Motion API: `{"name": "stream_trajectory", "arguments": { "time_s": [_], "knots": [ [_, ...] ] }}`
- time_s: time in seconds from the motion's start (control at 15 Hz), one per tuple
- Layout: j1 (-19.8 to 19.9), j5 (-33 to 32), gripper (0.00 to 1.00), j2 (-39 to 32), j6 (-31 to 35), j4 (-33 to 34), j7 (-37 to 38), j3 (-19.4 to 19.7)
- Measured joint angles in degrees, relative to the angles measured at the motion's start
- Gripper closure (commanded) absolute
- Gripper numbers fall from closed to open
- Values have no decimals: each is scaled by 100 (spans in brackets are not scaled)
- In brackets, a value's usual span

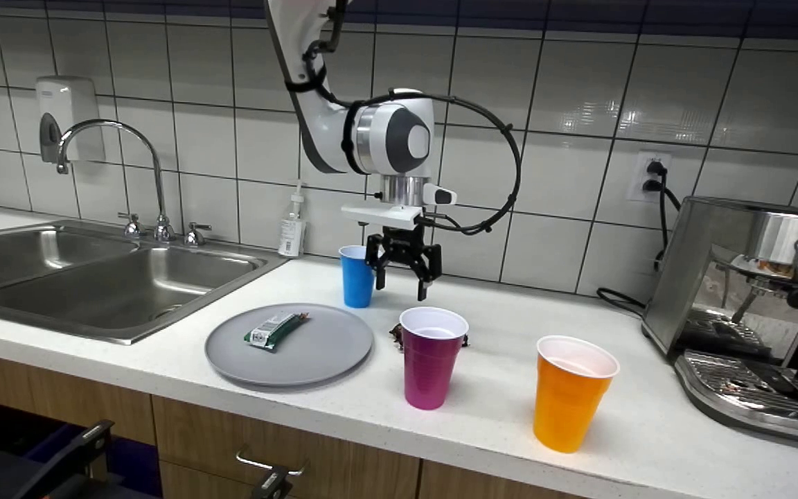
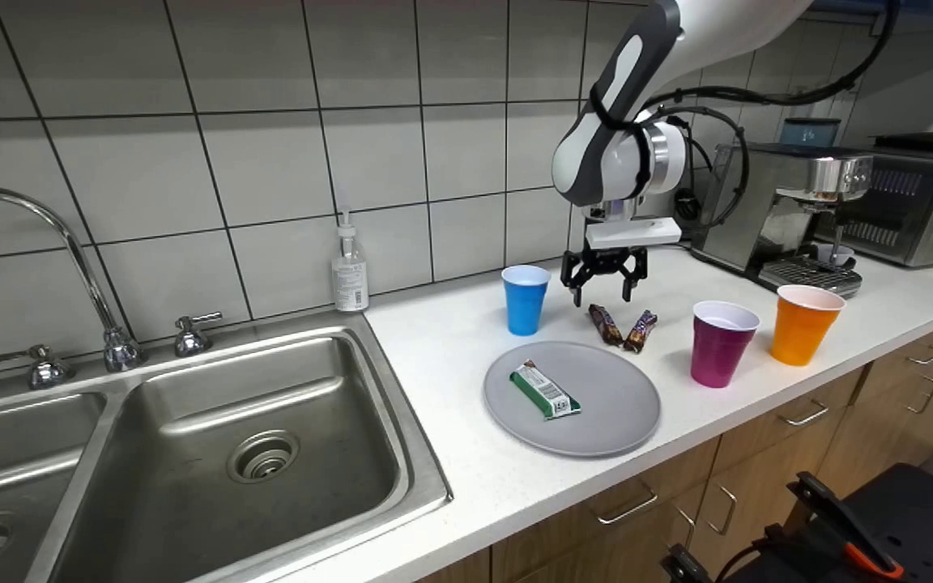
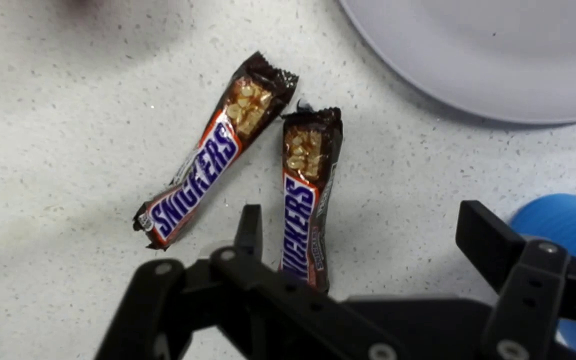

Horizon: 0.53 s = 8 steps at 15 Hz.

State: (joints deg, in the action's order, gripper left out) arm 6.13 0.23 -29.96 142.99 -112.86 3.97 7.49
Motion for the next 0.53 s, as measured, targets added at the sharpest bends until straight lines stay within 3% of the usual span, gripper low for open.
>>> {"name": "stream_trajectory", "arguments": {
  "time_s": [0.53],
  "knots": [
    [-26,-2,0,966,67,-1170,-655,-292]
  ]
}}
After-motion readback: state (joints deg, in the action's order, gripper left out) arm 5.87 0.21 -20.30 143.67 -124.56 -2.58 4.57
